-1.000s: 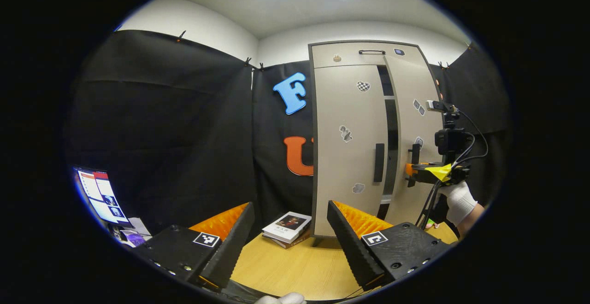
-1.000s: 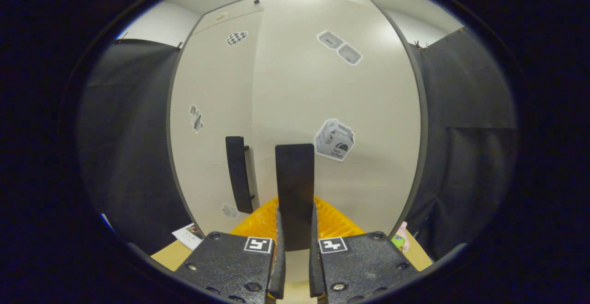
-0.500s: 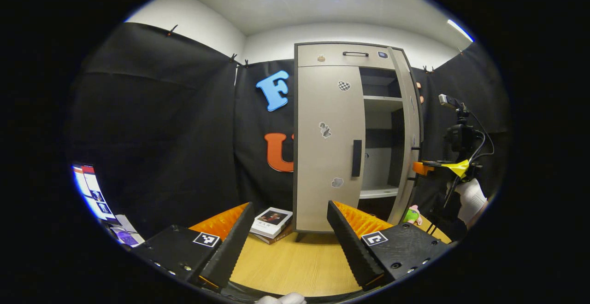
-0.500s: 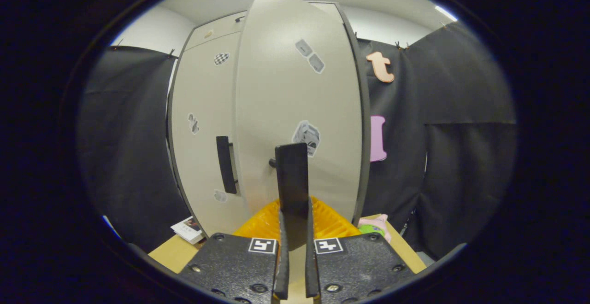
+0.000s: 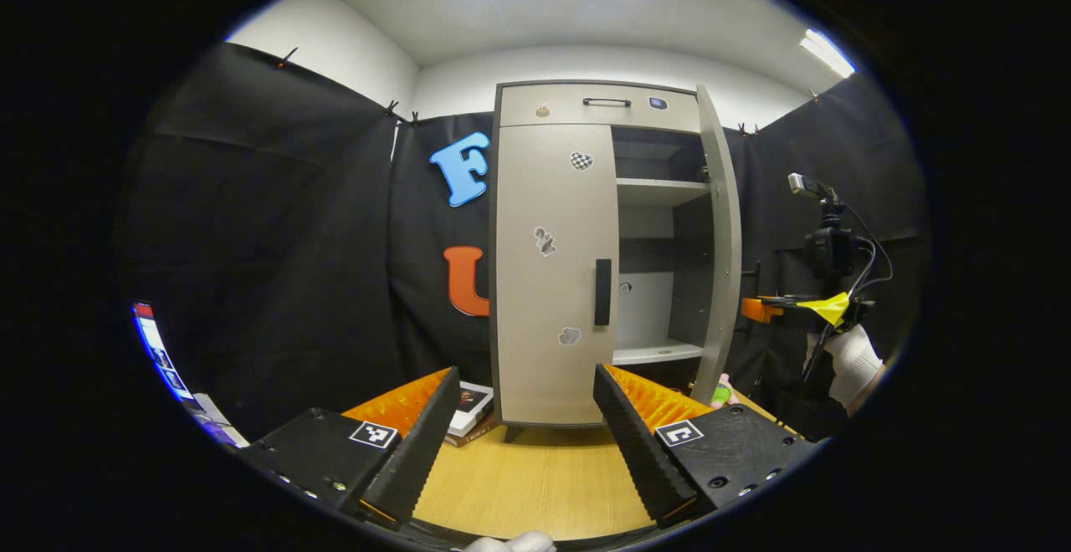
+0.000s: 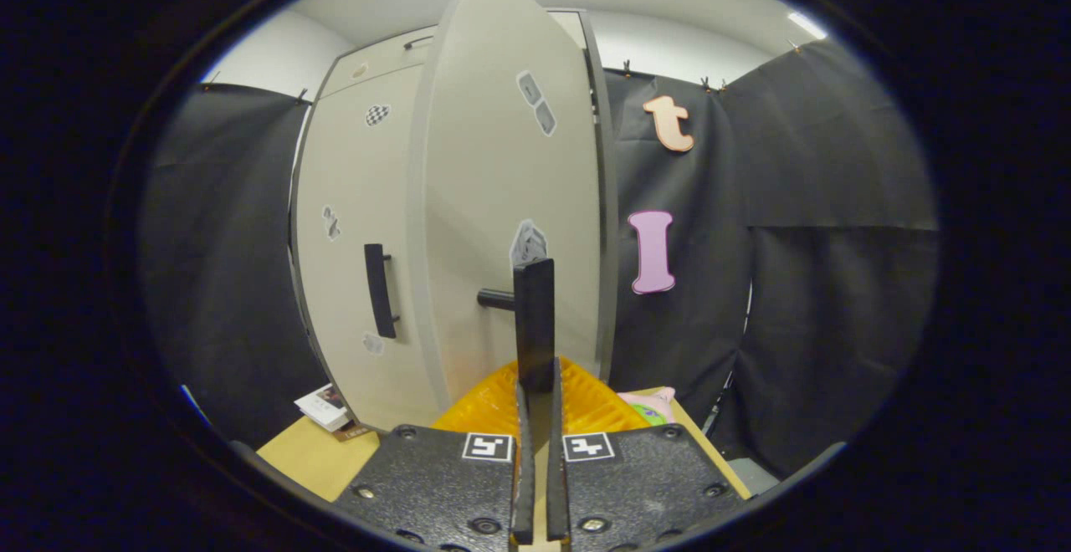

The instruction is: Open the right door of the double-door shoe cabinet with the right hand, and open the left door with the left hand.

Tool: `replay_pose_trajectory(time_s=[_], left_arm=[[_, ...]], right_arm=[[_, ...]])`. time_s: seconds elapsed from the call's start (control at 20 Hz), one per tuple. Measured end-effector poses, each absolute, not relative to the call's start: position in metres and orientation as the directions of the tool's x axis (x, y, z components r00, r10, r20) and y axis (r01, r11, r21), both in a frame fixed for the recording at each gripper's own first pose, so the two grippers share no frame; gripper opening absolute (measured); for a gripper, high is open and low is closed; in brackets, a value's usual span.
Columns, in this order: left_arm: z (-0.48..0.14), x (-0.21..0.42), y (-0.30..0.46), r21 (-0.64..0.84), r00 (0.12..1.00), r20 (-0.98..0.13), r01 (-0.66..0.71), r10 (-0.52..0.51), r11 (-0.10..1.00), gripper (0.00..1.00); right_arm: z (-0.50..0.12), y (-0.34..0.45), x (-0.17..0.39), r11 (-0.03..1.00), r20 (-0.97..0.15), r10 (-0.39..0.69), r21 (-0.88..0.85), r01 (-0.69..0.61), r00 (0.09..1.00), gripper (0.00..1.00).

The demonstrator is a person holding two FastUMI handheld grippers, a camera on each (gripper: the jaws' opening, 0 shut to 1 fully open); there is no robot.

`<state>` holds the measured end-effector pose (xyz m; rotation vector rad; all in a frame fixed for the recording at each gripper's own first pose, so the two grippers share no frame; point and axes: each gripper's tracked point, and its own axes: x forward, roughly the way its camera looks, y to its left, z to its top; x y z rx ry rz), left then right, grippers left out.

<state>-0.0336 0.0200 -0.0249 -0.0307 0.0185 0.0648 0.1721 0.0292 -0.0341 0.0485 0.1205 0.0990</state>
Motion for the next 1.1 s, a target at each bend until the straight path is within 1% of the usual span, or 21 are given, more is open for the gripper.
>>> replay_pose_trajectory(time_s=[0.1, 0.35, 0.5, 0.85, 0.95, 1.1], left_arm=[[-0.022, -0.03, 0.006, -0.035, 0.998, -0.011, -0.064, 0.063, 0.997, 0.96], [-0.019, -0.023, -0.027, -0.043, 0.998, -0.012, -0.06, 0.059, 0.997, 0.96], [-0.014, -0.015, -0.05, -0.045, 0.999, -0.008, -0.049, 0.049, 0.998, 0.96], [-0.011, -0.007, -0.077, -0.048, 0.999, -0.009, -0.038, 0.038, 0.998, 0.96], [-0.011, -0.004, -0.077, -0.044, 0.999, -0.012, -0.038, 0.038, 0.998, 0.96], [-0.011, -0.005, -0.074, -0.038, 0.999, -0.014, -0.041, 0.04, 0.998, 0.96]], right_arm=[[-0.034, 0.021, 0.172, 0.993, -0.118, 0.109, 0.048, -0.104, 0.987, 0.07], [-0.033, -0.003, 0.171, 0.988, -0.128, 0.153, 0.027, -0.151, 0.98, 0.05], [-0.033, -0.02, 0.172, 0.985, -0.135, 0.172, 0.045, -0.167, 0.976, 0.05], [-0.03, -0.072, 0.18, 0.992, -0.136, 0.124, 0.051, -0.118, 0.983, 0.04], [-0.031, -0.072, 0.181, 0.988, -0.138, 0.146, 0.074, -0.137, 0.98, 0.04], [-0.032, -0.075, 0.182, 0.992, -0.129, 0.121, 0.047, -0.116, 0.984, 0.04]])
